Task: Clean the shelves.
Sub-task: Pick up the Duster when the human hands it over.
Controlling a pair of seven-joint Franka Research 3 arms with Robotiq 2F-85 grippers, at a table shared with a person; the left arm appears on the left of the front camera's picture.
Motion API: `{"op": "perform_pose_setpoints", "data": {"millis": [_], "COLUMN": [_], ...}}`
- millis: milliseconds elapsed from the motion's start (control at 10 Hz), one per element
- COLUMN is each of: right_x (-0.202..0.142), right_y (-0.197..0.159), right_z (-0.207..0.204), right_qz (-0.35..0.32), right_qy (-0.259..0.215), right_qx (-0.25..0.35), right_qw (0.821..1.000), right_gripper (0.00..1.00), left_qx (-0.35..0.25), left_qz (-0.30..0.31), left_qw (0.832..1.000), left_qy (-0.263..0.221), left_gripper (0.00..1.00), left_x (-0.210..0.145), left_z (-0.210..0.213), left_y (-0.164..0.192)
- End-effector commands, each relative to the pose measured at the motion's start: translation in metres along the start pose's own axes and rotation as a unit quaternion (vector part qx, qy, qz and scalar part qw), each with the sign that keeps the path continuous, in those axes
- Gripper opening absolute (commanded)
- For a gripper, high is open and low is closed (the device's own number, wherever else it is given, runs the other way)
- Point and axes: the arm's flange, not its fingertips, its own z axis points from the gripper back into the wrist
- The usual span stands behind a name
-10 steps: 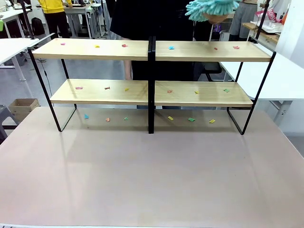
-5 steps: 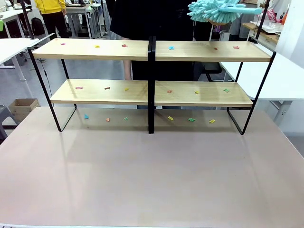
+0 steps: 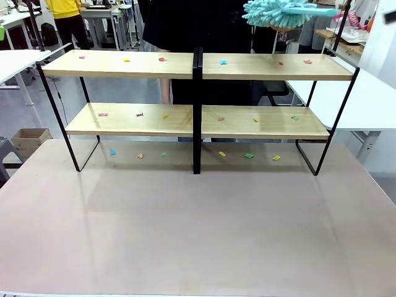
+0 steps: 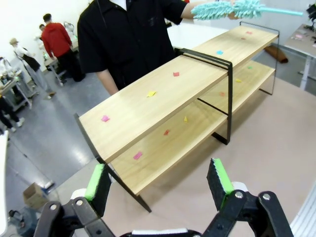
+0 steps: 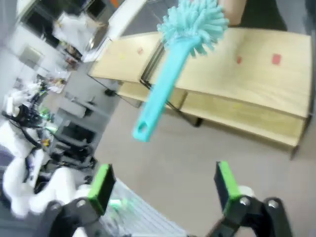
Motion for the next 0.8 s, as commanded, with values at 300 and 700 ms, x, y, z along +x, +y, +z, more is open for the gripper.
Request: {"op": "perform_pose_setpoints", "data": {"millis": [300, 700], "right_x": [0.02, 0.043], "right_y": [-0.006, -0.049], "right_z": [-0.031, -0.105], "right_qz": [-0.068, -0.276], "right_qy": [0.081, 0.098], "right_qx": [0.03, 0.172], "right_qw": [0.994, 0.941], "right_gripper": [1.0, 1.0], "left_qx": [0.002, 0.002], "left_qz": [0.0, 0.0], "left_qw": [1.0, 1.0], "left_qy": [0.001, 0.001], "left_gripper": [1.0, 1.0], "left_x": [0.0, 0.0], "left_z": [0.0, 0.0], "left_y": [0.001, 0.001]}}
